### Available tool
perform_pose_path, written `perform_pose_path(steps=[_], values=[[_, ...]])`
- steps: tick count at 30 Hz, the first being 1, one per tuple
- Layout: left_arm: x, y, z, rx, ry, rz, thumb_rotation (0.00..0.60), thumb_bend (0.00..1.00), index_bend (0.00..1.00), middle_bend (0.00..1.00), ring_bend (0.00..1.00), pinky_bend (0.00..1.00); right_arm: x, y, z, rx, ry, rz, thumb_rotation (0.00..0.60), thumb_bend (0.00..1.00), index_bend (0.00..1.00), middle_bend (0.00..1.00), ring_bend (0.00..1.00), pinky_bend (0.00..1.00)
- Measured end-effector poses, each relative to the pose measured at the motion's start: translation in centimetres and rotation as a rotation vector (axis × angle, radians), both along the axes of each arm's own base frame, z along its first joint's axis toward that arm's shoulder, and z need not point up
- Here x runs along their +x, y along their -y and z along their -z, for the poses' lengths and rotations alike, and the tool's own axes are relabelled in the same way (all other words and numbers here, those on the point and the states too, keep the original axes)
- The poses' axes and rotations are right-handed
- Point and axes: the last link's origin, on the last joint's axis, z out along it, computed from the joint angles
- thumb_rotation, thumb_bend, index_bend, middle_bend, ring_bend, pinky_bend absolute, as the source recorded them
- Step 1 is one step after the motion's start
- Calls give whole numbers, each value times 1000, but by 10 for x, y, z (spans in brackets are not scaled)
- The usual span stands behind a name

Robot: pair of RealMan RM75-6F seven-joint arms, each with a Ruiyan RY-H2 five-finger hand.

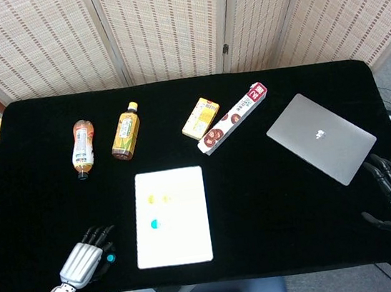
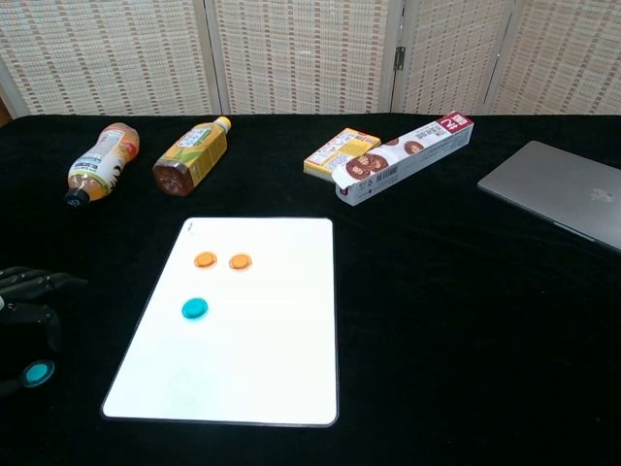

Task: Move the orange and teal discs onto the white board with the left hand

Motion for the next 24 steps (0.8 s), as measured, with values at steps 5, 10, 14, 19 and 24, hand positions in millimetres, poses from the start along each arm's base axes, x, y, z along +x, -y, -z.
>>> perform_pose_path(steps=[5, 10, 14, 19, 24], values=[[-2, -1, 2, -1, -8, -6, 600, 411, 413, 83, 0, 0, 0, -1, 0, -1, 0, 4, 600, 209, 0, 0, 0, 0], [-3, -1, 3, -1, -7, -13, 600, 411, 413, 83, 0, 0, 0, -3, -1, -6, 0, 4, 600, 209, 0, 0, 0, 0], [-3, -1, 4, -4, -5, -16, 600, 411, 413, 83, 0, 0, 0, -3, -1, -6, 1, 4, 600, 209, 0, 0, 0, 0], [-3, -1, 5, -16, 0, -25, 600, 411, 413, 83, 0, 0, 0, -4, -2, -9, 3, 3, 600, 209, 0, 0, 0, 0], [-4, -1, 6, -29, 17, -46, 600, 411, 413, 83, 0, 0, 0, -4, -2, -9, 3, 3, 600, 208, 0, 0, 0, 0]])
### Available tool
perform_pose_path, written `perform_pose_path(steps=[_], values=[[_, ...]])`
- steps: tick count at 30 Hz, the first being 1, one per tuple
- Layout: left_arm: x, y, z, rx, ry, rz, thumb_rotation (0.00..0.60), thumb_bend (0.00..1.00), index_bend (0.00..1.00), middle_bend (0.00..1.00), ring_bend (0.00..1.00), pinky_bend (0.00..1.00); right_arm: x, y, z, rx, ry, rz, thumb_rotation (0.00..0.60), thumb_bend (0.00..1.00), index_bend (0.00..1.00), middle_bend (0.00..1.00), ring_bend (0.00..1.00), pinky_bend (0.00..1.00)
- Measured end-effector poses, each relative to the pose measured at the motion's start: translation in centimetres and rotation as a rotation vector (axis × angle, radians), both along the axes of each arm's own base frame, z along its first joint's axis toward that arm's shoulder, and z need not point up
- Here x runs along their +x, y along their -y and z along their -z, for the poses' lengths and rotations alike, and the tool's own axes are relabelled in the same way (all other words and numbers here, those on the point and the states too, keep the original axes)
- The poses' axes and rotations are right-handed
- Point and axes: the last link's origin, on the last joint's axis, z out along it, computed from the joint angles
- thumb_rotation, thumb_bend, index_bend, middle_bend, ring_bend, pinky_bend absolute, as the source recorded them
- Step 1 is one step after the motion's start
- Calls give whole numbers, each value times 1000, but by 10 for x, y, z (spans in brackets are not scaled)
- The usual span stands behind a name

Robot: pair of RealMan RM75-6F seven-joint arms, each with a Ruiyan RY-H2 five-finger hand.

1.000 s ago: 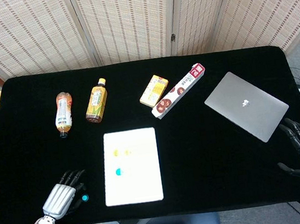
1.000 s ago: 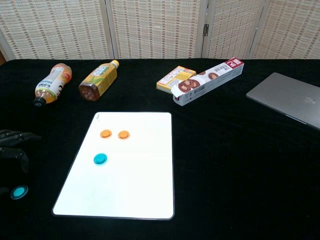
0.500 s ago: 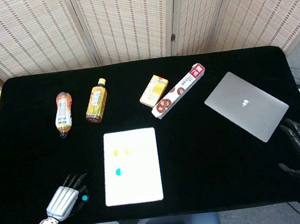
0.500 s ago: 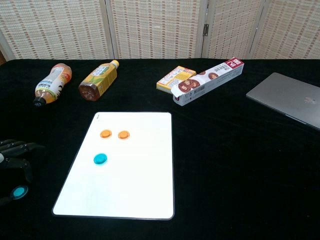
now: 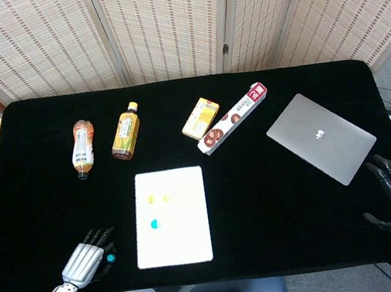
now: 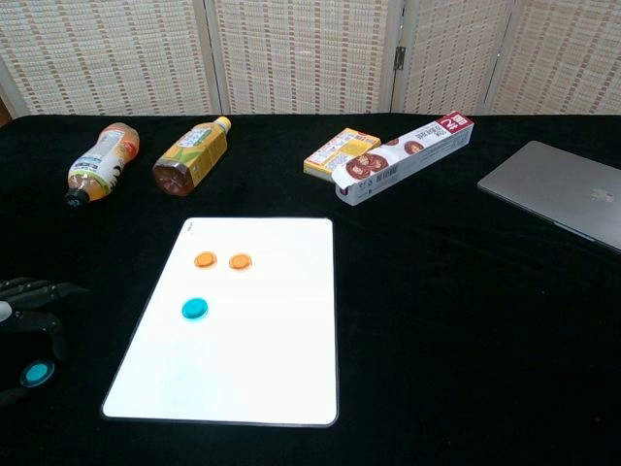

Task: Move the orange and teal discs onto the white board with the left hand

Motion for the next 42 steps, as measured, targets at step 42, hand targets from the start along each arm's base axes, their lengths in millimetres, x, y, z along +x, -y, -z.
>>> perform_pose_path(steps=[42], values=[[34, -41, -11, 28, 84, 77, 600, 417, 503, 95, 0, 0, 2, -1, -2, -7, -3, -5, 600, 209, 0, 0, 0, 0]])
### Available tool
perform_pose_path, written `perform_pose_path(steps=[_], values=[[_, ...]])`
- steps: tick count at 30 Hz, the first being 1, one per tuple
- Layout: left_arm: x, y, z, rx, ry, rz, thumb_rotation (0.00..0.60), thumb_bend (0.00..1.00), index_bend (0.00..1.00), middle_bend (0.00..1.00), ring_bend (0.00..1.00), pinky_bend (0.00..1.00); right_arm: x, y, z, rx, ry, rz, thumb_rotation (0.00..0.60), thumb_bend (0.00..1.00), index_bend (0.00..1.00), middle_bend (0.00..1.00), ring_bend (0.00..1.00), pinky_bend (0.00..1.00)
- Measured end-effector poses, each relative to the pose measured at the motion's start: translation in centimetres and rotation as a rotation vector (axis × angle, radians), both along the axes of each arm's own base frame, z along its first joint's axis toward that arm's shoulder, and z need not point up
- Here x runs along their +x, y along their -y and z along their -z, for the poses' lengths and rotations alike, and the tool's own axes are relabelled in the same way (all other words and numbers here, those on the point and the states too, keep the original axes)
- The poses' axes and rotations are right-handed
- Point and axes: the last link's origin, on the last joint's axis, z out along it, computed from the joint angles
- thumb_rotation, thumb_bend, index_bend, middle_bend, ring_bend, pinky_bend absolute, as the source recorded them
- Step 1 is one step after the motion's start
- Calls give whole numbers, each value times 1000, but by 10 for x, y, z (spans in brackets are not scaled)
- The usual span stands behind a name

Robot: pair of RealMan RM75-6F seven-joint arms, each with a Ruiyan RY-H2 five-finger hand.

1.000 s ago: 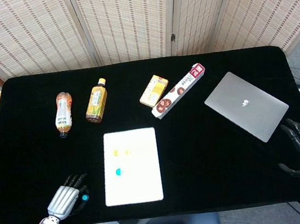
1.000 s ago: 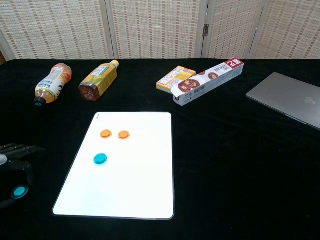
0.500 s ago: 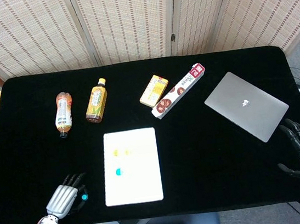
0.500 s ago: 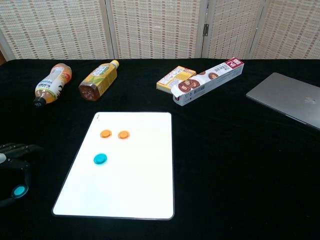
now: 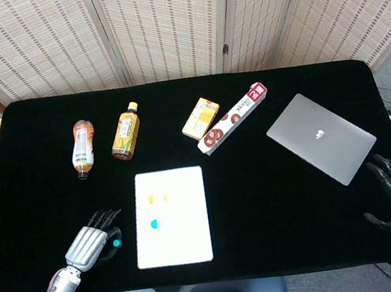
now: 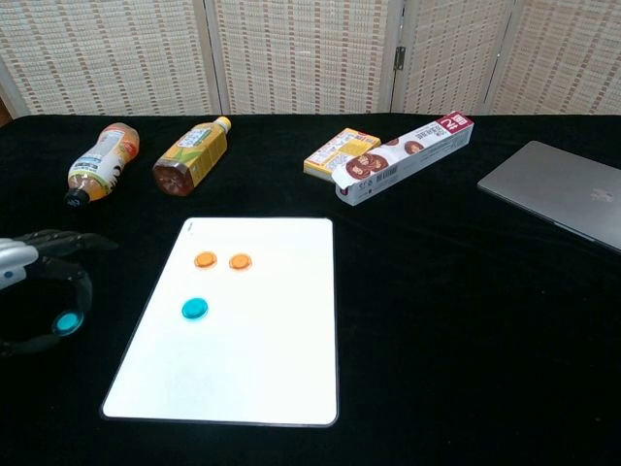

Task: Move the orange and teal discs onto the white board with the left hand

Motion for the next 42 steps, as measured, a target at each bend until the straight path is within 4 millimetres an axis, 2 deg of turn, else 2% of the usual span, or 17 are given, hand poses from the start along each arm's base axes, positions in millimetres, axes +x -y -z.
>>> perform_pose_path(steps=[8, 19, 28, 42], values=[[49, -28, 14, -40, 15, 89, 600, 417, 503, 95, 0, 0, -2, 1, 0, 1, 2, 4, 600, 209, 0, 0, 0, 0], [103, -56, 51, -112, 3, 132, 600, 416, 500, 95, 0, 0, -4, 0, -1, -3, -2, 17, 600, 210, 0, 0, 0, 0], [119, -63, 69, -146, -19, 119, 600, 415, 490, 95, 0, 0, -6, 0, -2, -5, -1, 22, 600, 209, 0, 0, 0, 0], [120, -65, 84, -160, -55, 89, 600, 415, 469, 95, 0, 0, -7, -2, -4, -10, -1, 26, 600, 209, 0, 0, 0, 0]])
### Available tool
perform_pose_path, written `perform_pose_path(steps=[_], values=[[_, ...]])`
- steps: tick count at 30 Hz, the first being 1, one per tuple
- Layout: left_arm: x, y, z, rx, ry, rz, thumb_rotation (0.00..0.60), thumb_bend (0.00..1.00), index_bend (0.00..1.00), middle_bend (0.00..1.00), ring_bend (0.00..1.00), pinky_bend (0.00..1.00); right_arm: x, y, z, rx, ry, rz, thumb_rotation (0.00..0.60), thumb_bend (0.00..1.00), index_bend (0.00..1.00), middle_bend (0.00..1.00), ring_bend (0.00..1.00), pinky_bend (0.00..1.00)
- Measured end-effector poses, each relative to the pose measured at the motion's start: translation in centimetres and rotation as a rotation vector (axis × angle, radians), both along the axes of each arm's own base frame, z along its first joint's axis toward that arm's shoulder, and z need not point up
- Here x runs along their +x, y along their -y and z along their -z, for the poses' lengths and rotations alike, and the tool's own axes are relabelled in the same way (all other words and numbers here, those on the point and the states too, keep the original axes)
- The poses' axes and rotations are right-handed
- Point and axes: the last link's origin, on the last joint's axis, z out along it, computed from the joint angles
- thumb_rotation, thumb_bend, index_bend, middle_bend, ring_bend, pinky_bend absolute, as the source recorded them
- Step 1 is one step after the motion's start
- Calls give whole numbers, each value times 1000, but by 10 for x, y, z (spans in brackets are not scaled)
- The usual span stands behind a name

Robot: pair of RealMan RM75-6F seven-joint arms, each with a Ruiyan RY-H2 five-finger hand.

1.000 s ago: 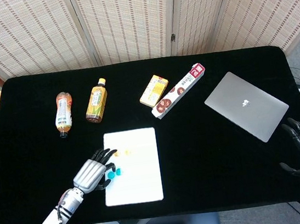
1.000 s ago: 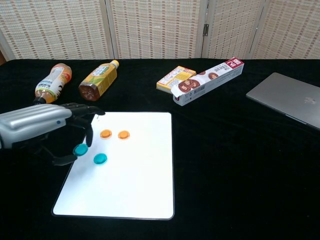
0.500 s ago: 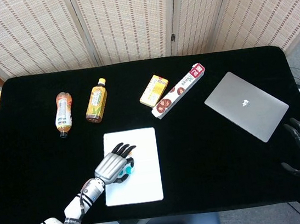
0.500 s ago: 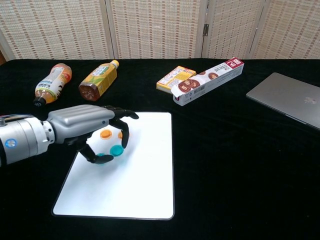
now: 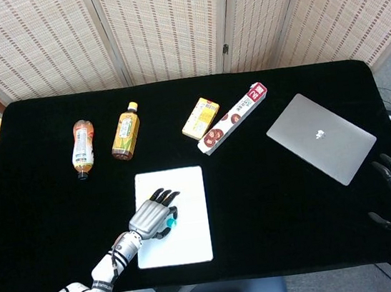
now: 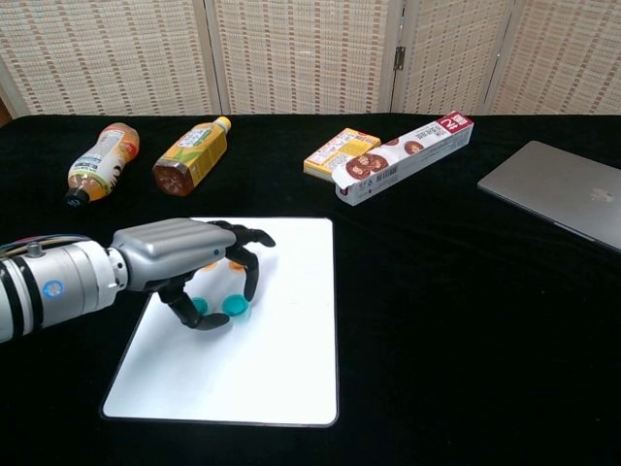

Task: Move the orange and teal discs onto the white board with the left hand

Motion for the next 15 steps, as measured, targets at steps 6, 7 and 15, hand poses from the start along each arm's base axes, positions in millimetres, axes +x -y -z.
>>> perform_pose_path(steps=[6, 7, 15], values=[[0, 0, 1, -3, -6, -5, 600, 415, 401, 95, 0, 0, 0, 0, 0, -1, 0, 0, 600, 209, 0, 0, 0, 0], [0, 0, 1, -4, -4, -7, 600, 414, 386, 95, 0, 0, 0, 0, 0, -2, 0, 1, 600, 209, 0, 0, 0, 0], [2, -1, -5, 16, 30, -12, 600, 414, 301, 84, 0, 0, 0, -1, -2, -7, 0, 3, 600, 209, 0, 0, 0, 0]])
